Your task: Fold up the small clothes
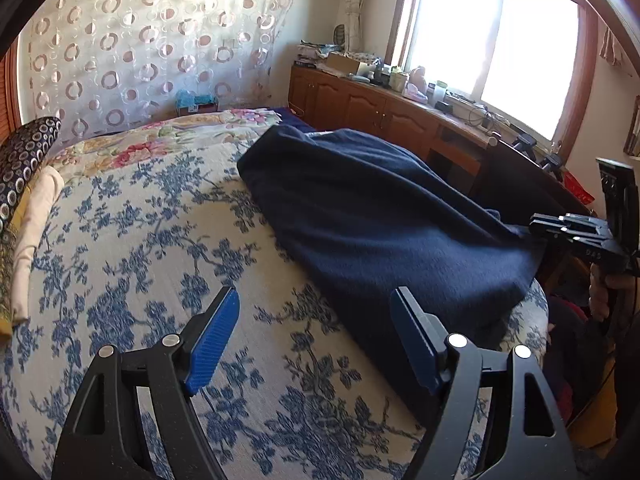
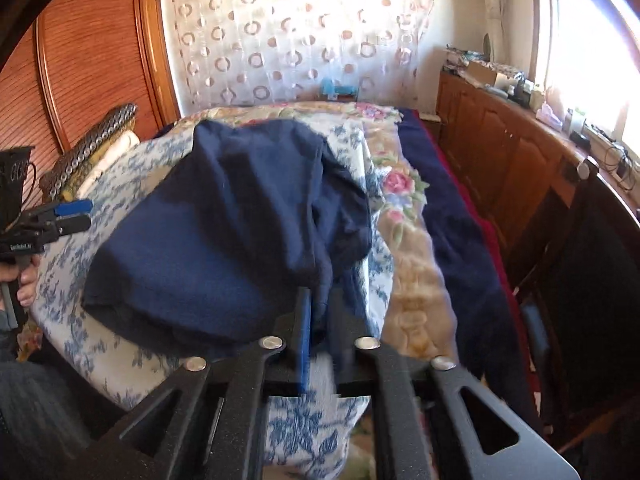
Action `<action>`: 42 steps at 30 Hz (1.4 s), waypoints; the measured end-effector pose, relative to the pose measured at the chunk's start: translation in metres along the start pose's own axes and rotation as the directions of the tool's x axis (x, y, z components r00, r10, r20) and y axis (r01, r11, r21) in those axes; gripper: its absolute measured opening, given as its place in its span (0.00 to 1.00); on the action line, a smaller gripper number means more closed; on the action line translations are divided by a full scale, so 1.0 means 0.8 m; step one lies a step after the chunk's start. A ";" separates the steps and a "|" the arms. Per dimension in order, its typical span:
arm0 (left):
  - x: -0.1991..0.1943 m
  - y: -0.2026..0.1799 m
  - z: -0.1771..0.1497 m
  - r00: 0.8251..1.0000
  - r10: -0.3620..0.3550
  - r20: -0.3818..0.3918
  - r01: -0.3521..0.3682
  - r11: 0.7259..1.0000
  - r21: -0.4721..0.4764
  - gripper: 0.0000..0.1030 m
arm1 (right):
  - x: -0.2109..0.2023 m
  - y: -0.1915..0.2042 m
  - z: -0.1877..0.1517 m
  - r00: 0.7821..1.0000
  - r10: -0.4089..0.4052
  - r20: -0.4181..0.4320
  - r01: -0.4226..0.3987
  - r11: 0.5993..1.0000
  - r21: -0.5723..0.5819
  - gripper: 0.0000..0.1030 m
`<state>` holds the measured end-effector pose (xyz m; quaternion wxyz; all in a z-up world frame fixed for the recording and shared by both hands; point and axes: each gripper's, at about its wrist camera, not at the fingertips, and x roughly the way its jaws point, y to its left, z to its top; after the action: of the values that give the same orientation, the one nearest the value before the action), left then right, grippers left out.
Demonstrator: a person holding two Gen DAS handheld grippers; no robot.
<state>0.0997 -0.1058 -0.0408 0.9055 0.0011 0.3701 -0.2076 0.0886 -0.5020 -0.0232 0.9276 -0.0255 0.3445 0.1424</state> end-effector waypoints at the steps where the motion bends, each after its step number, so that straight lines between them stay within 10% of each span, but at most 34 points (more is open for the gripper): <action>1: 0.001 0.002 0.004 1.000 0.004 0.006 -0.004 1.000 0.003 0.76 | 0.002 0.001 0.012 1.000 0.000 0.020 0.000 1.000 -0.001 0.40; 8: 0.021 0.016 0.044 0.999 0.033 0.032 -0.034 0.999 0.021 0.76 | 0.062 0.005 0.094 0.995 0.041 0.091 -0.037 0.998 -0.044 0.48; 23: 0.058 0.032 0.059 0.997 0.072 -0.011 -0.072 0.997 0.009 0.76 | 0.263 -0.008 0.201 0.973 0.191 -0.129 -0.189 0.982 0.025 0.48; 27: 0.062 0.032 0.058 0.997 0.069 -0.018 -0.069 0.998 0.013 0.76 | 0.266 -0.010 0.213 0.971 0.203 -0.130 -0.205 0.979 -0.001 0.44; 29: 0.063 0.032 0.058 0.998 0.065 -0.022 -0.065 0.998 0.011 0.76 | 0.258 -0.006 0.214 0.973 0.201 -0.116 -0.206 0.978 -0.039 0.08; 37: 0.058 0.026 0.047 0.998 0.050 -0.034 -0.050 0.999 0.000 0.76 | 0.214 -0.027 0.221 0.999 -0.032 0.030 0.033 0.998 -0.049 0.03; 42: 0.046 0.006 0.029 0.998 0.025 -0.050 -0.024 0.999 0.023 0.76 | 0.193 -0.029 0.210 0.999 -0.027 0.018 0.028 0.999 -0.040 0.11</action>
<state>0.1410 -0.1190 -0.0492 0.8983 0.0209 0.3904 -0.2007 0.3125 -0.4614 0.0036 0.9317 -0.0476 0.3331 0.1367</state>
